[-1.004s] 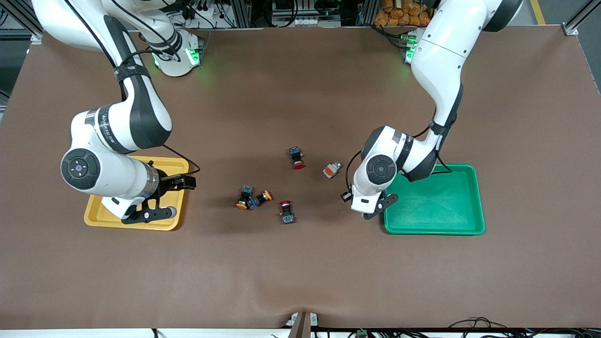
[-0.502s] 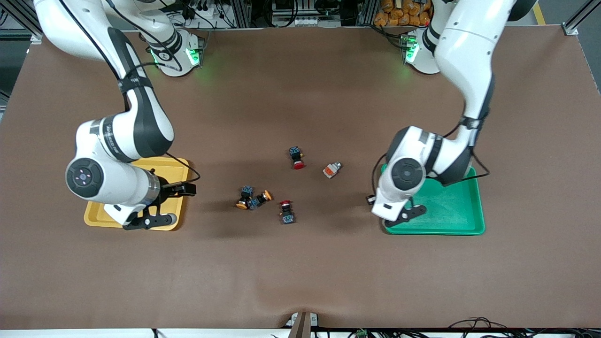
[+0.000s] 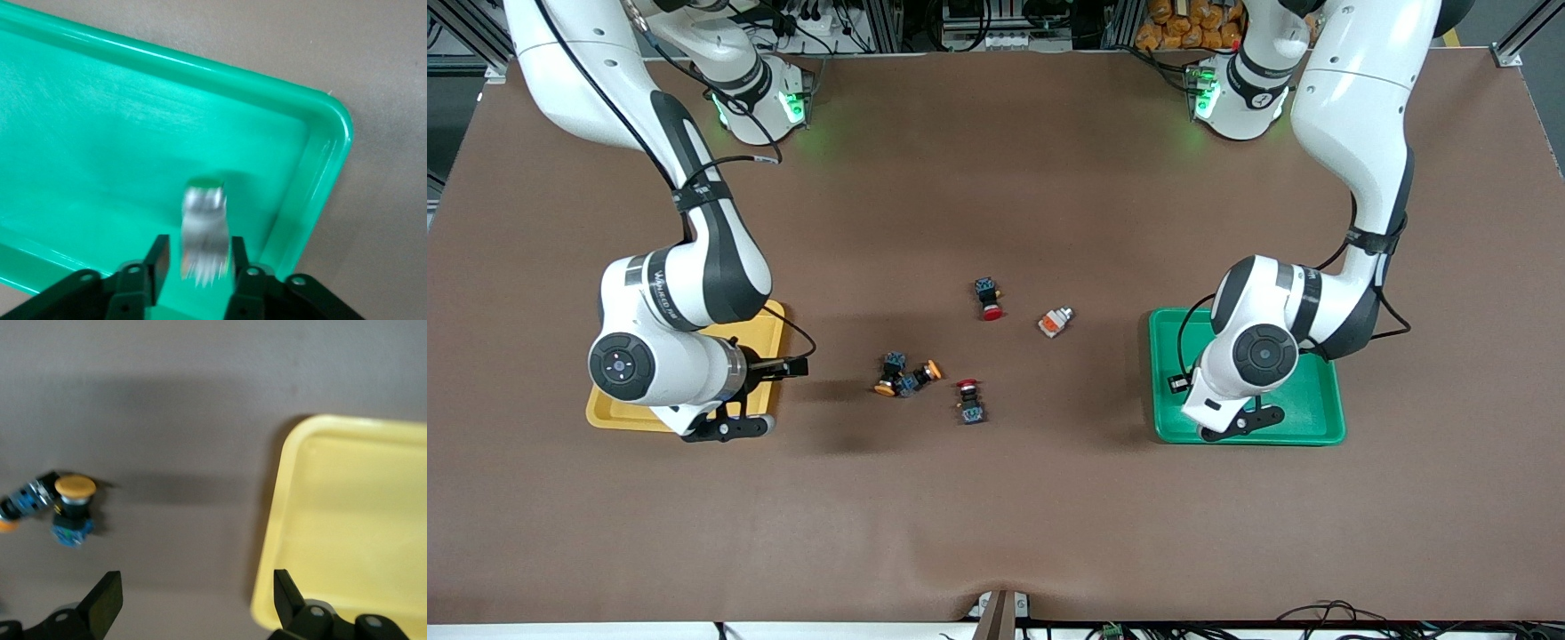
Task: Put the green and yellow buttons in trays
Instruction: 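Place the green switch in the green tray while the right gripper approaches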
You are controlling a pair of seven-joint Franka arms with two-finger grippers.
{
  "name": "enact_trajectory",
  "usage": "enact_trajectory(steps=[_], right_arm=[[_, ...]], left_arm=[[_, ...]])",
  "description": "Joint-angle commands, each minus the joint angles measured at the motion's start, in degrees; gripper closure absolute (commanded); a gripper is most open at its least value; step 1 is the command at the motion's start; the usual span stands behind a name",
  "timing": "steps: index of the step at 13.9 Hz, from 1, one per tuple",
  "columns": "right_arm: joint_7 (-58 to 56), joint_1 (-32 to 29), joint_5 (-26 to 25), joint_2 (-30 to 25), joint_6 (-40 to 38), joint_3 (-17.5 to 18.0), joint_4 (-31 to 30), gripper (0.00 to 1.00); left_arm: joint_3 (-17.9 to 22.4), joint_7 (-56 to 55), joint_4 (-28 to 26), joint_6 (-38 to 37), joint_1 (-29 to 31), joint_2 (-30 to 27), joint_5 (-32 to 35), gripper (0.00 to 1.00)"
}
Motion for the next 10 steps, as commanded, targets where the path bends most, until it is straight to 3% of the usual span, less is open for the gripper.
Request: enact_trajectory(steps=[1,10], right_arm=[[15.6,1.0,1.4,1.4,-0.2,0.3,1.3,0.0],[52.1,9.5,3.3,5.2,11.2,0.3,1.8,0.0]], left_arm=[[-0.3,-0.1,0.0,-0.4,0.0,-0.4,1.2,0.0],[-2.1,-0.8,0.6,-0.5,-1.5,-1.3,0.4,0.0]])
